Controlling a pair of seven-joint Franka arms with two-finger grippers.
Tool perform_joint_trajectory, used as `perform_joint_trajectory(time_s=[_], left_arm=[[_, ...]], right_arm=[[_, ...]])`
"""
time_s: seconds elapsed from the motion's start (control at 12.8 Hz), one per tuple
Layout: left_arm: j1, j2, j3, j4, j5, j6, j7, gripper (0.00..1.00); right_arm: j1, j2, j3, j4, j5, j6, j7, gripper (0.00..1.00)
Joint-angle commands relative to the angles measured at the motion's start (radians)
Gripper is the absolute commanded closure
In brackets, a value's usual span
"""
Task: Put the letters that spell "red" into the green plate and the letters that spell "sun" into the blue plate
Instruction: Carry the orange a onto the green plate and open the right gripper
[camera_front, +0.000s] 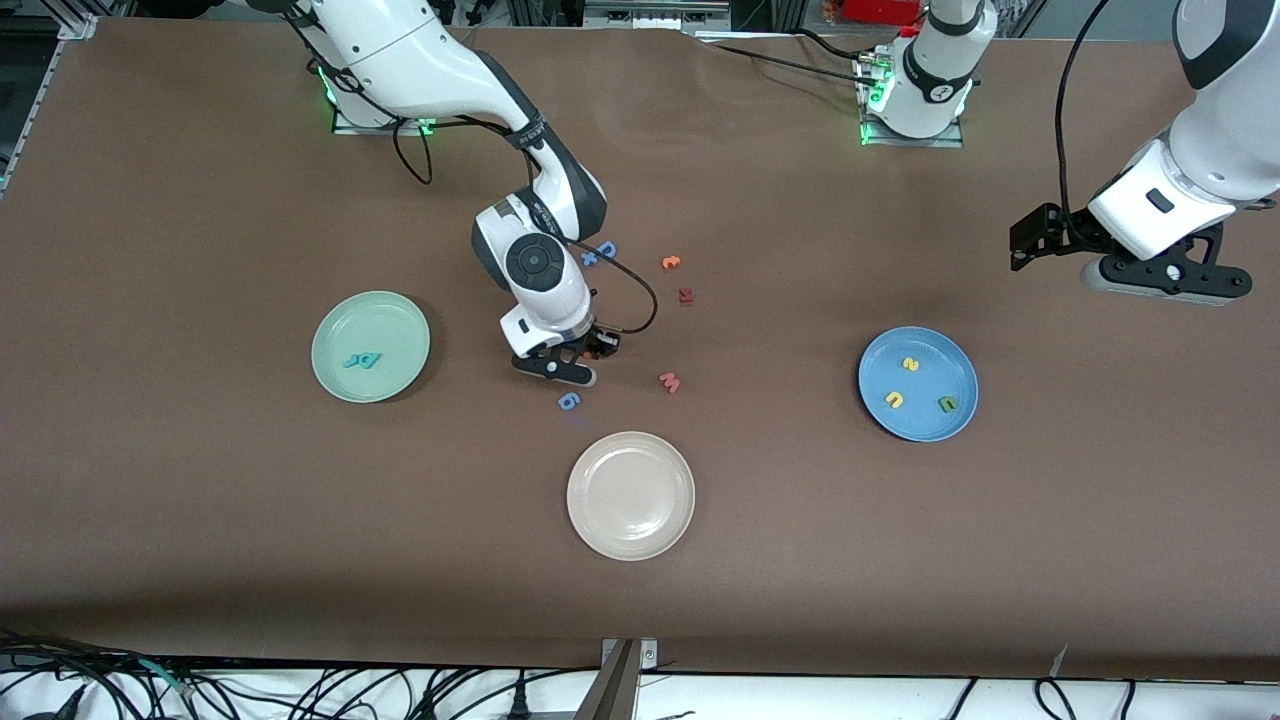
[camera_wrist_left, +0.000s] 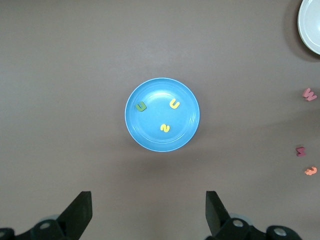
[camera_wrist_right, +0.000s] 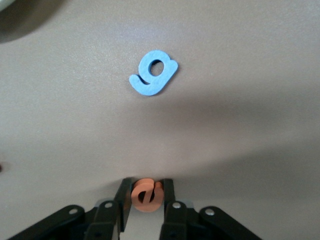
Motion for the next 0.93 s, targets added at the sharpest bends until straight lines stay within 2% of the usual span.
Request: perform_joint_trajectory(time_s=[0.0, 0.39, 0.86], left_arm=[[-0.006, -0.015, 0.015, -0.014, -0.016, 0.01, 0.037, 0.0], [0.002, -0.018, 0.011, -0.014, -0.016, 0.008, 0.033, 0.0], [0.001, -0.02, 0.003, -0.013, -0.016, -0.009, 0.023, 0.0]], right_arm=[[0.006, 0.031, -0.005, -0.005, -0.016, 0.015, 0.018, 0.73], [-0.003, 0.006, -0.011, -0.002, -0.018, -0.029, -0.01, 0.73], [-0.01, -0.13, -0.167, -0.002, -0.007, -0.314, -0.249, 0.73]])
